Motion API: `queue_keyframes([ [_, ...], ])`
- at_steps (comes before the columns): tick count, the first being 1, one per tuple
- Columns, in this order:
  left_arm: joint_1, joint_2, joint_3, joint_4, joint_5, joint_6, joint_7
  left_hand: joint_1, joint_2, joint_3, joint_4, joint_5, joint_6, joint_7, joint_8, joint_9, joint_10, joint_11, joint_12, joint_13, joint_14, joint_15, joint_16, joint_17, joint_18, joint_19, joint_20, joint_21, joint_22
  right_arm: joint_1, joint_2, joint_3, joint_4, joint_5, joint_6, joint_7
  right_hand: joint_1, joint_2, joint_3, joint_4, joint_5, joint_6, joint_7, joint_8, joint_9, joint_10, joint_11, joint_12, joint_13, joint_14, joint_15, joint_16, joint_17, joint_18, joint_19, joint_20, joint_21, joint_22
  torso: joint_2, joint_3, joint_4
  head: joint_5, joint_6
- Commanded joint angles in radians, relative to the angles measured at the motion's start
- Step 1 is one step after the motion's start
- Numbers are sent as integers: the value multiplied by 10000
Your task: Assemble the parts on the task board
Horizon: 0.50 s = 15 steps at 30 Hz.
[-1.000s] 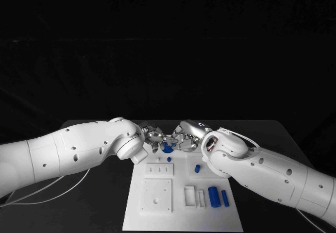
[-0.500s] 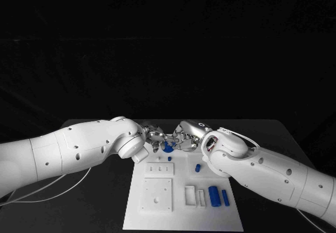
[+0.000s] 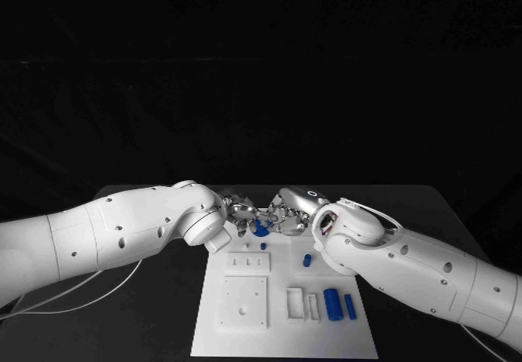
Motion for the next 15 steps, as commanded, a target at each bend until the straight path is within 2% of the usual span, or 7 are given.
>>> queue_keyframes([
  [1,20,88,28,63,11,204,179,53,166,-20,-187,245,-11,-49,6,-65,389,-82,1,-7,-77,-9,58,5,-123,-20,-50,-43,18,-19,68,-20,63,-109,172,113,23,118,-31,-22,33,78,-8,38,11,21,-28,-3,4,32,-32,36,9,-119,41,-18,56,1080,-3,-1,0,-7,-5],
  [3,20,97,28,58,-20,220,155,89,208,-58,-295,375,-6,-50,5,-116,388,-83,-3,-8,-77,-10,56,2,-126,-20,-52,-44,23,-20,73,-21,66,-120,172,99,17,120,-31,-24,53,79,-7,38,11,24,-29,0,7,32,-32,31,7,-120,45,-18,72,1084,-2,1,0,-8,-6],
  [5,20,110,28,50,-55,241,127,73,265,-139,-401,370,10,-58,7,-200,394,-88,5,-2,-70,-13,76,31,-128,-13,-57,-47,32,-21,78,-22,70,-134,170,80,16,116,-29,-29,76,76,-6,37,10,27,-30,4,9,34,-32,35,12,-119,44,-18,65,1082,-2,0,1,-11,-7],
  [9,19,141,28,27,-120,273,62,6,223,-182,-372,306,27,-55,8,-224,400,-86,14,0,-61,-11,85,43,-130,-12,-56,-47,35,-22,89,-23,82,-184,168,40,13,111,-26,-34,99,85,-8,40,12,31,-31,12,16,36,-32,38,16,-119,44,-19,61,1081,-1,-3,1,-12,-10],
  [12,19,160,27,4,-148,292,20,-90,115,-173,-224,138,49,-49,9,-278,401,-86,28,-1,-55,-9,92,54,-132,-5,-56,-48,44,-22,92,-24,92,-250,174,8,6,90,-22,-47,176,81,-6,39,11,30,-33,9,15,36,-32,37,20,-119,50,-19,83,1086,4,-7,-1,-10,-11],
  [15,18,168,27,-17,-163,308,-21,-232,-134,0,149,-43,78,-25,15,-306,404,-83,41,-13,-41,-4,107,79,-126,0,-50,-54,57,-22,93,-25,97,-338,190,-35,6,90,-22,-47,176,81,-6,39,11,30,-33,9,15,36,-32,37,20,-119,50,-19,83,1086,2,-4,-6,-15,-10],
])
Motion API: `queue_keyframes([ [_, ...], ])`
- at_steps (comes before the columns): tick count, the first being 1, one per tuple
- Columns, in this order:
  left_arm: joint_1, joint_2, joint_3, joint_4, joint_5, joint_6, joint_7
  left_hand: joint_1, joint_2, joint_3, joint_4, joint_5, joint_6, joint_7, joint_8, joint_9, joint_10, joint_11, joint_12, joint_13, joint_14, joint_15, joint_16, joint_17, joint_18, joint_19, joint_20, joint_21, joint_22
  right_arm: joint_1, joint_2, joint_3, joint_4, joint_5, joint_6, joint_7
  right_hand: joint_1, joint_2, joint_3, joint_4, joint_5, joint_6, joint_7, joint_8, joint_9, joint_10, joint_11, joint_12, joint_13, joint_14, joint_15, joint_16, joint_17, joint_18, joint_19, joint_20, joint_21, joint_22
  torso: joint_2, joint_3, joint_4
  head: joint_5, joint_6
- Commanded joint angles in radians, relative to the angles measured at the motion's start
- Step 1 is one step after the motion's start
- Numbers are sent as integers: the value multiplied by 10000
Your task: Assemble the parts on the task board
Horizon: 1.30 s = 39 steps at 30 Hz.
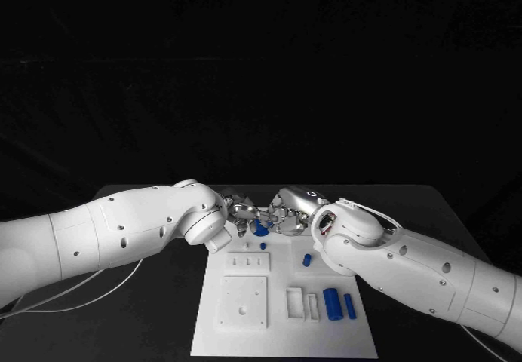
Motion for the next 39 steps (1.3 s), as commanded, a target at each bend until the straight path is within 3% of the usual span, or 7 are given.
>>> queue_keyframes([
  [1,18,84,23,48,-43,241,93,-103,-143,108,205,-116,51,-3,11,-9,404,-74,42,-12,-51,-7,60,17,-126,3,-50,-52,14,-12,71,-12,86,-246,165,82,-11,75,-8,-32,32,69,-17,70,10,30,-33,9,16,36,-34,38,7,-119,51,-20,45,1088,-1,-3,-7,-4,4],
  [11,18,81,23,32,-91,286,-1,-122,-370,281,570,-188,35,19,5,-33,404,-68,63,-29,-39,-2,65,34,-121,12,-46,-67,34,-15,69,-19,92,-364,177,-54,-15,57,18,-52,114,72,-15,68,10,27,-35,-5,9,39,-35,36,13,-119,52,-21,50,1089,2,-2,-1,-10,4],
  [22,16,105,22,36,-138,350,-50,-68,-402,320,668,-192,91,44,19,-699,409,-58,72,-46,-32,10,66,51,-114,19,-34,-102,63,-22,90,-21,92,-398,179,-127,-27,54,32,-52,134,78,-18,71,11,30,-40,-3,11,45,-34,52,29,-120,61,-21,81,1095,3,-4,3,4,0],
  [30,16,111,22,29,-134,258,-35,143,306,36,-119,88,28,28,13,-863,403,-56,57,-49,-40,-2,35,23,-119,28,-45,-116,87,-29,113,-24,79,-402,211,-142,-32,49,32,-51,136,77,-19,70,11,31,-41,-3,11,45,-34,54,33,-119,62,-21,85,1096,3,0,8,5,-8],
  [33,16,106,22,27,-72,225,-4,310,540,88,-389,447,14,11,13,-905,400,-73,48,-51,-34,-7,39,28,-124,29,-51,-119,91,-34,117,-27,68,-402,235,-147,-39,42,32,-49,139,77,-20,70,10,32,-42,-3,12,46,-34,56,38,-119,65,-21,91,1096,0,2,3,5,-22],
  [37,16,93,22,34,42,187,55,738,889,437,-1032,1442,-49,-13,20,-945,401,-78,26,-55,-35,-23,44,41,-139,24,-66,-123,103,-40,118,-34,50,-402,272,-153,-39,42,32,-49,139,77,-20,70,10,32,-42,-3,12,46,-34,56,38,-119,65,-21,91,1096,4,0,-5,-1,-33],
  [39,16,86,22,38,80,165,81,759,963,749,-1340,1374,-82,-3,29,-871,404,-72,18,-59,-32,-24,54,55,-143,20,-70,-118,115,-43,118,-37,45,-402,283,-153,-39,42,32,-49,139,77,-20,70,10,32,-42,-3,12,46,-34,56,38,-119,65,-21,91,1096,4,0,-5,-1,-33],
])
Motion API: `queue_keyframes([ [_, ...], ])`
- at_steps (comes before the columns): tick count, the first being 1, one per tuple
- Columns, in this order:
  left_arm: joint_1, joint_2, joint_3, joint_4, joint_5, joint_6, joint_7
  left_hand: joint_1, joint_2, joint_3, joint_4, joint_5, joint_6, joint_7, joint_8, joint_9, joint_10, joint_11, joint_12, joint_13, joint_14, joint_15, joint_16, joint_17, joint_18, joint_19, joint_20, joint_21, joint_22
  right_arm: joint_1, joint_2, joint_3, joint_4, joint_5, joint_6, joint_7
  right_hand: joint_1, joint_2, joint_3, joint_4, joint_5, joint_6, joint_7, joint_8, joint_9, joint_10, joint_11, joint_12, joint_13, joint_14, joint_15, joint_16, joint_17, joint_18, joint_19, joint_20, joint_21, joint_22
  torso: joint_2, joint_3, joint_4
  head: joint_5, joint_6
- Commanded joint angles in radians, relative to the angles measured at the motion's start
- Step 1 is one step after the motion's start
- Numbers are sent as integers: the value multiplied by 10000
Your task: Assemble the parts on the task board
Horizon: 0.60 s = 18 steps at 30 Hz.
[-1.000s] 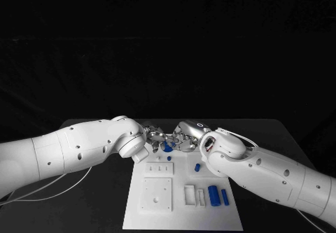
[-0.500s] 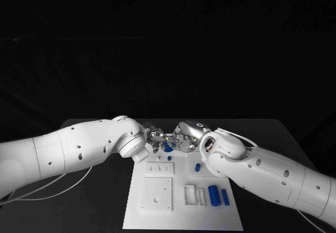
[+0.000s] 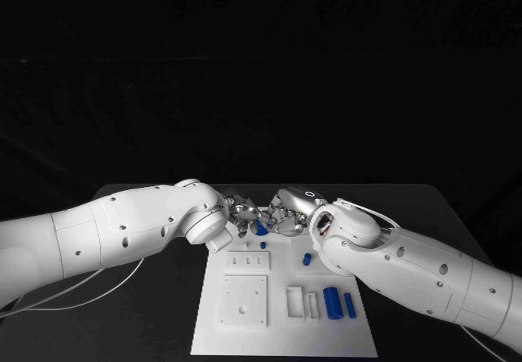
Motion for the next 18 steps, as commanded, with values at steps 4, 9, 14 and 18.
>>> queue_keyframes([
  [4,16,20,18,34,242,-40,301,-163,249,1469,-865,124,-103,9,85,492,425,-44,-1,-23,-3,-25,45,58,-84,7,-58,-26,42,-27,41,-21,33,-85,223,115,-58,69,73,-8,64,86,-11,70,12,33,-43,-3,15,48,-37,57,9,-119,65,-21,38,1099,1,3,-3,-15,-22],
  [9,16,4,18,34,314,-65,339,-563,133,2694,-1178,-147,-98,70,89,890,427,-40,22,-49,3,-14,44,60,-57,-3,-48,-4,77,-45,41,-29,6,-85,231,114,-58,69,73,-8,64,86,-11,70,12,33,-43,-3,15,48,-37,57,9,-119,65,-21,38,1099,-1,4,3,-17,-34],
  [14,16,-17,18,30,376,-38,343,-665,128,2999,-1251,-127,-75,74,91,1034,431,-32,26,-70,0,-12,35,52,-50,-10,-42,-1,90,-69,27,-33,-24,-84,211,115,-62,65,61,4,58,67,-8,69,11,19,-40,-33,-3,44,-35,34,3,-120,66,-19,34,1098,1,2,8,-19,-35],
  [18,16,-28,18,17,427,9,332,-757,118,3081,-1284,-85,16,41,92,1133,438,-44,48,-84,19,-15,54,75,-54,-7,-42,1,96,-88,5,-35,-28,-70,119,131,-72,44,55,20,60,-4,7,66,5,-1,-31,-78,-34,39,-31,4,-13,-116,59,-17,0,1090,-2,3,2,-20,-39],
])
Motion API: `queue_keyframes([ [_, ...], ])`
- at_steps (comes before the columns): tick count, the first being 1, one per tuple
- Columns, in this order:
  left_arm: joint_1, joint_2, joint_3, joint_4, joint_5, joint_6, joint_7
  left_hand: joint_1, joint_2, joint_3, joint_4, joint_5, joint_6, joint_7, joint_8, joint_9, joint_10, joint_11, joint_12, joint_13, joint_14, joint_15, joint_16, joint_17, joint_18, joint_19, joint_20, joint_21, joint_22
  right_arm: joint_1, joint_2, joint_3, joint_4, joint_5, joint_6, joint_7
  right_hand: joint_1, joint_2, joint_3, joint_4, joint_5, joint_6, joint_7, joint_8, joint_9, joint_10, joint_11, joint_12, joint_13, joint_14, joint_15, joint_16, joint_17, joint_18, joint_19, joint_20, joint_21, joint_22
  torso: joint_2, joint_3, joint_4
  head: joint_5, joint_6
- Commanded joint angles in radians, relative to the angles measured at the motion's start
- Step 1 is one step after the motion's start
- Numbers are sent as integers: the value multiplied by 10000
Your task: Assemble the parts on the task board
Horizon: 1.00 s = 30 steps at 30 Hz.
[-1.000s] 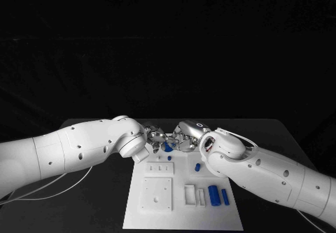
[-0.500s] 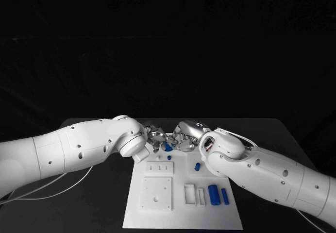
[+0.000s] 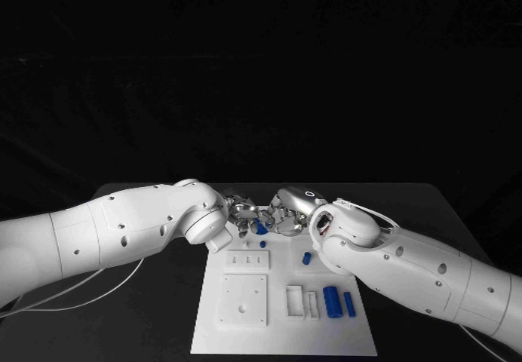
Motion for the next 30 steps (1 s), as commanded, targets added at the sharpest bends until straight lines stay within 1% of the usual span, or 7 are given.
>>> queue_keyframes([
  [1,31,-3,30,-13,164,21,241,-136,0,1096,-1001,52,178,-105,32,1130,337,-13,57,-14,4,-36,58,19,-24,-6,-44,2,16,-53,-9,-28,15,-43,84,156,4,46,30,10,14,-62,23,29,0,-13,-23,-73,-38,38,-26,-13,-23,-114,55,-13,-27,1085,-1,0,-6,-3,-2],
  [8,30,0,29,-28,186,106,228,-336,-80,1196,-1058,154,565,-224,72,1295,358,-67,147,-38,87,-45,185,199,-44,17,-52,3,17,-62,-58,-28,9,58,-150,217,-91,-144,-109,215,-26,-482,104,28,-10,-128,24,-252,-167,7,25,-200,-152,-72,20,38,-273,1034,1,1,-10,9,-18],
  [15,30,-4,28,-41,178,65,268,-523,-178,1292,-1098,325,849,-332,60,1793,364,-145,259,-106,162,-79,304,404,-74,50,-82,-12,10,-72,-121,-28,16,178,-349,308,-93,-300,-390,489,-54,-793,168,35,-14,-230,54,-435,-326,-17,73,-301,-222,-27,20,90,-474,1008,-3,6,1,9,-10],
  [20,29,-9,27,-43,116,5,314,-657,-273,1360,-1149,582,1120,-433,72,2287,378,-216,425,-137,290,-104,457,695,-88,95,-99,-16,6,-94,-224,-28,54,350,-596,476,-144,-452,-894,711,57,-1272,291,34,-26,-394,119,-742,-572,-102,140,-499,-361,24,-35,146,-825,941,-6,-1,1,11,-23],
  [25,29,-32,26,-43,-1,-57,348,-706,-349,1385,-1169,720,1329,-501,47,2777,384,-213,669,-169,384,-86,584,982,-81,127,-78,-6,13,-145,-382,-28,154,516,-878,663,71,-427,-2021,1144,26,-1491,336,45,-19,-553,163,-1016,-918,-205,187,-772,-610,104,-62,223,-1493,845,-6,4,-14,22,-16],
  [27,29,-43,25,-39,-62,-69,354,-716,-361,1397,-1172,743,1386,-518,48,2941,388,-194,756,-194,420,-82,643,1111,-67,126,-62,2,22,-177,-482,-28,232,573,-986,733,148,-419,-2283,1261,53,-1508,329,28,-25,-590,160,-1058,-1006,-217,199,-821,-672,112,-44,228,-1646,834,-6,6,-10,28,-10],
  [30,28,-65,24,-31,-168,-65,353,-739,-373,1410,-1171,766,1459,-544,40,3139,384,-206,845,-225,439,-81,713,1275,-57,124,-54,26,46,-241,-689,-25,404,648,-1191,833,207,-434,-2443,1343,99,-1565,342,33,-23,-621,167,-1078,-1079,-233,201,-856,-720,121,-23,233,-1789,827,-6,9,-4,42,-17],
])
